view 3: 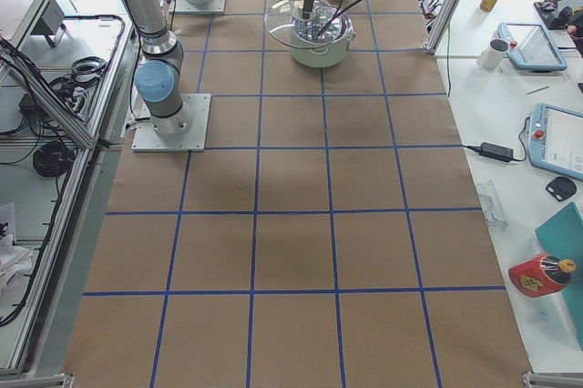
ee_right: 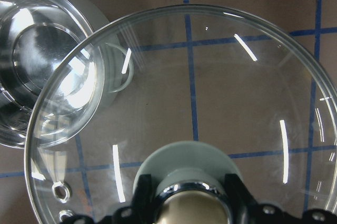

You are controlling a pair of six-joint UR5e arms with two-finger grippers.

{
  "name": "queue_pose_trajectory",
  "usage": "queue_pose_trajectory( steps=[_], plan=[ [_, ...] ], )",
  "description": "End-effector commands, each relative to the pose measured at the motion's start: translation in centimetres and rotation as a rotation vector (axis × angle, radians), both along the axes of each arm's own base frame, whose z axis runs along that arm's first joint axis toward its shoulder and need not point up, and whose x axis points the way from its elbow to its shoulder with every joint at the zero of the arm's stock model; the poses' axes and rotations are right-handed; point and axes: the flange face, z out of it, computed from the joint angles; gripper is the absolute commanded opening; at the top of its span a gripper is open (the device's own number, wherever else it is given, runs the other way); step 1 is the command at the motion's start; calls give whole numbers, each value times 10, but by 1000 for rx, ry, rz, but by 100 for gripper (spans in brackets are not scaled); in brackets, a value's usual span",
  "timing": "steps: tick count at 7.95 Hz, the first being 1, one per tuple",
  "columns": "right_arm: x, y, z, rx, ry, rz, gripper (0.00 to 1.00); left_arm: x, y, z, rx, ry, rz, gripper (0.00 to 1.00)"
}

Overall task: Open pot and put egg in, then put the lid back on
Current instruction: 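Lower the left gripper into the pink bowl and grasp the egg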

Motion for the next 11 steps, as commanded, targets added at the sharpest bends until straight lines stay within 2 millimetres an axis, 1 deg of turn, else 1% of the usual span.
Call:
queue_pose_trajectory(
  steps=[1, 3, 6, 9, 11],
  plan=[
    [-2, 2, -1, 2, -1, 6, 26, 1, 2, -4, 13, -2, -27, 80],
    [-2, 2, 0, 1, -1, 6, 27, 3, 1, -18, 36, 2, -28, 80],
    [-2, 2, -1, 3, -2, 5, 27, 4, 2, -21, 43, 3, -54, 80],
    [-2, 2, -1, 3, -2, 5, 27, 4, 1, -33, 62, 7, -54, 80],
    [-2, 2, -1, 3, -2, 3, 27, 4, 1, -36, 65, 8, -54, 82]
  ],
)
